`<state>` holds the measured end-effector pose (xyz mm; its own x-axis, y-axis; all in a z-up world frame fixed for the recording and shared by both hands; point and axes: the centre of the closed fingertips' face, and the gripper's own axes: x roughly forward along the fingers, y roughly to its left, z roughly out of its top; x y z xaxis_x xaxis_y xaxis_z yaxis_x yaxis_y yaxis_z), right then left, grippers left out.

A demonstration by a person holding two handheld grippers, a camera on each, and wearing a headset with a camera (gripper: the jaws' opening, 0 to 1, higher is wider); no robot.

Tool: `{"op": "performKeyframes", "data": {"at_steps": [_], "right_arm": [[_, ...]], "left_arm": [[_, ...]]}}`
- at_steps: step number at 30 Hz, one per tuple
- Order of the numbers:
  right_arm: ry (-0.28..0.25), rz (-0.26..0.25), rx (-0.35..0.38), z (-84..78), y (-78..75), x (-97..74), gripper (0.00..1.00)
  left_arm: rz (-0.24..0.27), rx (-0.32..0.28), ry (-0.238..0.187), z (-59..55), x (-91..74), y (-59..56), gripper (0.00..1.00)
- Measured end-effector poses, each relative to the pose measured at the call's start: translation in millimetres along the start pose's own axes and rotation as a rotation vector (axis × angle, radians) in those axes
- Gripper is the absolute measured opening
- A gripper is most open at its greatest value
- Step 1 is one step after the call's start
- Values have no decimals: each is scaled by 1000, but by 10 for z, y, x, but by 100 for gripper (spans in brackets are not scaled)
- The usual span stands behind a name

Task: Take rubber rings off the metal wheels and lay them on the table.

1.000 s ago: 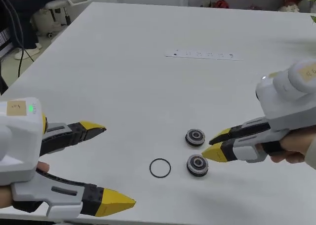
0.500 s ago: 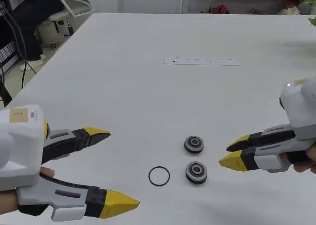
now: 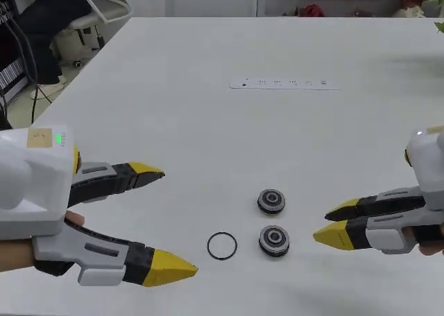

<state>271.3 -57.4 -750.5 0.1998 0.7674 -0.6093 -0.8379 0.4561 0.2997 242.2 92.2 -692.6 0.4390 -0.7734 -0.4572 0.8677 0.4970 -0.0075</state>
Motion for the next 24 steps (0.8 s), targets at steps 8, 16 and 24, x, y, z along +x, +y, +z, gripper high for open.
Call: {"op": "performKeyframes", "data": {"at_steps": [8,16,24], "right_arm": [[-14,5,10,7,29,43,28],[-20,13,-25,103,52,69,28],[-62,26,-78,358,40,72,28]], "left_arm": [[-49,55,9,232,125,50,88],[-103,74,-13,500,373,152,91],[-97,115,-31,674,588,275,89]]}}
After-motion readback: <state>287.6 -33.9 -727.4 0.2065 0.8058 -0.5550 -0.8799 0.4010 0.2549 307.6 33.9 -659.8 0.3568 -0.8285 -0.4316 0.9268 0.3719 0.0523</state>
